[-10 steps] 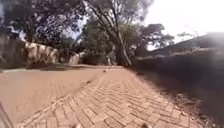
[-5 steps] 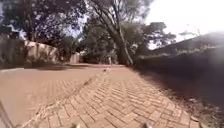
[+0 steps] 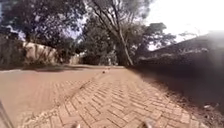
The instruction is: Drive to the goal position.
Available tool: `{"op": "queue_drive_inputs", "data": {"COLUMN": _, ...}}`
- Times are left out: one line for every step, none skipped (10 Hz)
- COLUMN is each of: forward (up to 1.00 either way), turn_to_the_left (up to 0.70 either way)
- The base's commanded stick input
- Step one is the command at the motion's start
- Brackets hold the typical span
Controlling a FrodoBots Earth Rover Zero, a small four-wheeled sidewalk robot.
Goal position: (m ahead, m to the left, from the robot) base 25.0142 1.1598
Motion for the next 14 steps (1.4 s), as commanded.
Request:
{"op": "queue_drive_inputs", "data": {"forward": 0.7, "turn_to_the_left": 0.0}}
{"op": "queue_drive_inputs", "data": {"forward": 0.7, "turn_to_the_left": 0.0}}
{"op": "queue_drive_inputs", "data": {"forward": 0.7, "turn_to_the_left": 0.0}}
{"op": "queue_drive_inputs", "data": {"forward": 0.7, "turn_to_the_left": 0.0}}
{"op": "queue_drive_inputs", "data": {"forward": 0.7, "turn_to_the_left": 0.0}}
{"op": "queue_drive_inputs", "data": {"forward": 0.7, "turn_to_the_left": 0.0}}
{"op": "queue_drive_inputs", "data": {"forward": 0.7, "turn_to_the_left": 0.0}}
{"op": "queue_drive_inputs", "data": {"forward": 0.7, "turn_to_the_left": 0.0}}
{"op": "queue_drive_inputs", "data": {"forward": 0.7, "turn_to_the_left": 0.0}}
{"op": "queue_drive_inputs", "data": {"forward": 0.7, "turn_to_the_left": 0.0}}
{"op": "queue_drive_inputs", "data": {"forward": 0.7, "turn_to_the_left": 0.0}}
{"op": "queue_drive_inputs", "data": {"forward": 0.7, "turn_to_the_left": 0.0}}
{"op": "queue_drive_inputs", "data": {"forward": 0.7, "turn_to_the_left": 0.0}}
{"op": "queue_drive_inputs", "data": {"forward": 0.7, "turn_to_the_left": 0.0}}
